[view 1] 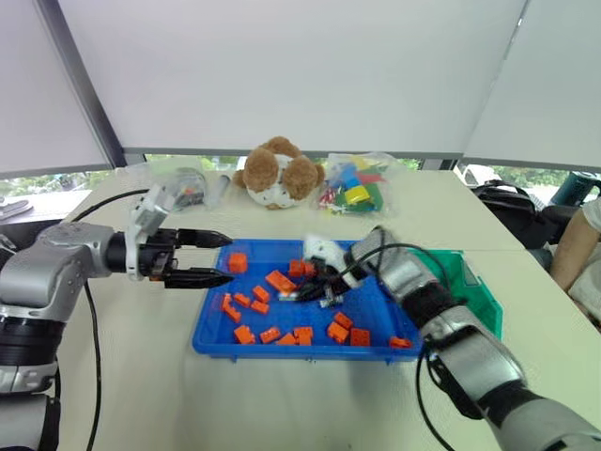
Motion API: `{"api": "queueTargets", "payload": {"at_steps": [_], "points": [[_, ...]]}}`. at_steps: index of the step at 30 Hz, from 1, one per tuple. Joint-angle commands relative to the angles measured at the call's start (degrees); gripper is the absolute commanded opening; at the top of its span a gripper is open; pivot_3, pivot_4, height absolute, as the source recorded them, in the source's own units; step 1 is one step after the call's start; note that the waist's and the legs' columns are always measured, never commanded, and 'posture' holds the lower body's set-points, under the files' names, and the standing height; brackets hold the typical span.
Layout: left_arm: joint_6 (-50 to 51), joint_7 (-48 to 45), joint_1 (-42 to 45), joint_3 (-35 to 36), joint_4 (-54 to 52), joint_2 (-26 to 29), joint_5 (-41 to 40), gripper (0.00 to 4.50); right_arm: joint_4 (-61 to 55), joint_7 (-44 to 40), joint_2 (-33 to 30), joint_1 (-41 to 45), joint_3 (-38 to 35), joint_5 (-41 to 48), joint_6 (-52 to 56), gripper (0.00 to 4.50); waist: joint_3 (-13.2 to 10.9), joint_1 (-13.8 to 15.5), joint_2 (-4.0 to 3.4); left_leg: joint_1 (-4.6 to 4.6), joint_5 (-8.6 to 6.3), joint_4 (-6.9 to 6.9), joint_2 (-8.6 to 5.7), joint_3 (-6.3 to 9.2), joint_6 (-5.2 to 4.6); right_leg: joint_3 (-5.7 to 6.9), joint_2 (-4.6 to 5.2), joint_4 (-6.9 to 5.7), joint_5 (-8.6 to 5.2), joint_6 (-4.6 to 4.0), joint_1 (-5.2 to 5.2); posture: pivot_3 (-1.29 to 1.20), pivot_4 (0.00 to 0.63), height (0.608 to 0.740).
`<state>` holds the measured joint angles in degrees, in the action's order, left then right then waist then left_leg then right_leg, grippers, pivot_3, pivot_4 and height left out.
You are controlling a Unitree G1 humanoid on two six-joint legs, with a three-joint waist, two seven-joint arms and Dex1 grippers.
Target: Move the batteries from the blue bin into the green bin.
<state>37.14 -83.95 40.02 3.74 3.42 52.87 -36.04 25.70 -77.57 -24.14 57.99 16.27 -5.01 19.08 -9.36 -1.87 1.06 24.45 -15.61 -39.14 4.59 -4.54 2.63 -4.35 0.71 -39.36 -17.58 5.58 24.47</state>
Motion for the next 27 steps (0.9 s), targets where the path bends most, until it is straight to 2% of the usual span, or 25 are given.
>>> {"api": "queueTargets", "payload": {"at_steps": [1, 6, 8, 13, 18, 20, 23, 27], "points": [[-1.35, -1.88, 0.62, -0.16, -0.64, 1.42, 0.76, 4.50, -20.17, 2.59, -10.02, -4.15, -10.28, 4.12, 14.86, 0.01, 0.00, 0.89, 0.00, 0.01, -0.02, 0.00, 0.00, -0.01, -0.04, 0.00, 0.00, 0.02, 0.00, 0.00, 0.00, 0.00, 0.150, 0.733], [-2.85, -3.25, 0.84, -0.84, 0.95, 1.11, 1.59, 4.50, -34.06, 6.26, -25.77, -15.47, -25.94, 7.77, 31.67, 0.01, 0.01, 1.51, 0.02, -0.01, -0.20, 0.01, 0.00, -0.05, -0.35, -0.02, -0.04, 0.13, -0.01, -0.01, -0.02, 0.00, 0.150, 0.733], [-3.47, -3.71, 1.23, -1.36, 1.88, 0.56, 2.00, 4.50, -36.30, 7.62, -29.70, -20.32, -28.85, 8.66, 34.22, 0.01, 0.01, 1.37, 0.01, -0.01, -0.22, 0.00, -0.03, -0.11, -0.39, -0.08, -0.03, 0.16, -0.01, -0.01, -0.02, 0.00, 0.150, 0.733], [-4.96, -4.57, 3.26, -2.97, 4.47, -1.43, 3.12, 4.50, -36.33, 14.26, -34.27, -29.30, -28.84, 7.10, 35.28, 0.01, 0.01, 0.54, 0.01, -0.12, -0.23, 0.02, 0.02, -0.18, -0.40, -0.19, -0.13, 0.15, -0.01, -0.01, -0.02, 0.00, 0.150, 0.733], [-5.46, -5.36, 4.54, -3.70, 5.61, -2.33, 3.77, 4.50, -35.15, 19.08, -34.19, -31.56, -27.18, 8.07, 36.20, 0.01, 0.01, 0.86, 0.00, -0.08, -0.23, 0.02, 0.01, -0.23, -0.41, -0.27, -0.12, 0.14, -0.01, -0.01, 0.06, 0.00, 0.150, 0.733], [-5.61, -5.57, 4.76, -3.81, 5.87, -2.25, 3.94, 4.50, -34.04, 20.54, -34.02, -31.61, -26.61, 8.34, 35.96, 1.07, 0.01, 1.02, 0.00, -0.08, -0.23, 0.02, 0.01, -0.24, -0.41, -0.27, -0.12, 0.14, -0.01, -0.01, 0.06, 0.00, 0.150, 0.733], [-5.63, -5.88, 5.07, -3.79, 6.23, -2.01, 4.19, 4.50, -33.81, 21.37, -34.23, -30.59, -26.29, 9.66, 35.95, 2.35, 0.01, 1.19, 0.00, -0.07, -0.23, 0.01, 0.01, -0.25, -0.41, -0.27, -0.11, 0.15, -0.01, -0.01, 0.05, 0.00, 0.150, 0.733], [-5.44, -5.83, 5.06, -3.51, 6.21, -1.75, 4.42, 4.50, -34.04, 21.87, -34.98, -27.49, -24.95, 11.02, 35.22, 4.44, 0.01, 1.12, 0.00, -0.06, -0.23, 0.01, 0.00, -0.26, -0.41, -0.27, -0.10, 0.16, -0.01, -0.01, 0.05, 0.00, 0.150, 0.733]]}}
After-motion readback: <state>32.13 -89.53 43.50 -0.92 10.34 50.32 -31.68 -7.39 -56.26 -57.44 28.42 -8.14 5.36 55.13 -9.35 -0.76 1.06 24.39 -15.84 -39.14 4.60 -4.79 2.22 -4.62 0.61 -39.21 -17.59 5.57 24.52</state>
